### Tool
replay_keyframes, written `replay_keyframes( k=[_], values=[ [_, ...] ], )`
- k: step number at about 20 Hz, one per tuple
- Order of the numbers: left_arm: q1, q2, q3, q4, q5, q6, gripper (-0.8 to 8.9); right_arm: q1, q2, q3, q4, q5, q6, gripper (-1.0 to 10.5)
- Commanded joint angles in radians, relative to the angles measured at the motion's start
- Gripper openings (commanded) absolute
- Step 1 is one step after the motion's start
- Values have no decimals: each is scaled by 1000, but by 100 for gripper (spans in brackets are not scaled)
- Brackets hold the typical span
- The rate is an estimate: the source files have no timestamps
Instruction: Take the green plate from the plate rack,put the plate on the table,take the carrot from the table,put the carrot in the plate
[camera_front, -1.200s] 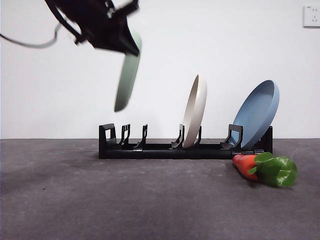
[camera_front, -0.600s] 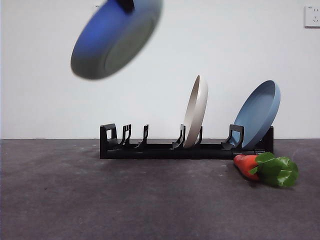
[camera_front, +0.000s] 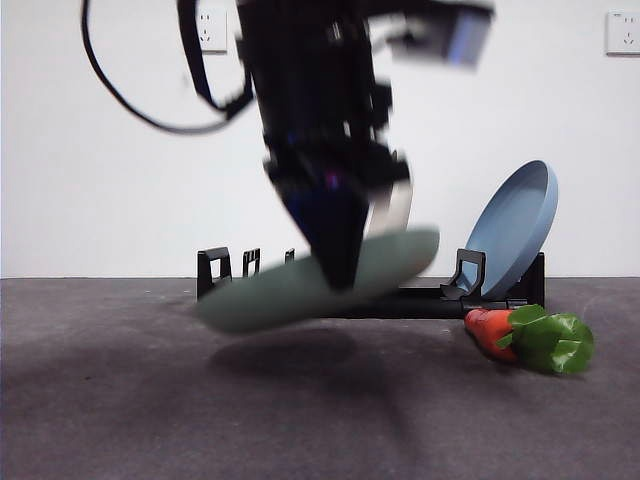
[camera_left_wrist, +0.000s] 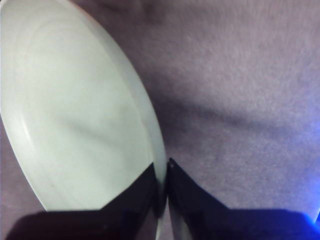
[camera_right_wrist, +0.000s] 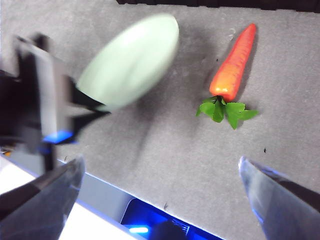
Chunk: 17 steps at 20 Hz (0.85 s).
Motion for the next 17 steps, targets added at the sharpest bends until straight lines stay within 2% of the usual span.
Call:
replay_keyframes(
  k=[1,6,8,11,12,15,17],
  values=[
    [-2,58,-4,11,-5,11,-5,2,-1,2,5,0,2,690],
    [-3,127,-4,53,31,11,-6,2,-1,2,6,1,-5,690],
    [-2,146,-4,42,114,-1,-6,2,0,2,6,1,-5,690],
    [0,169,-4,16,183,-31,3,2,-1,2,6,1,-5,690],
    [0,170,-4,18,196,-47,34,2,-1,2,6,1,-5,690],
    [3,169,-4,32,209,-79,298,2,-1,2,6,1,-5,690],
    [11,169,-3,25,207,-78,325,2,0,2,6,1,-5,690]
  ],
)
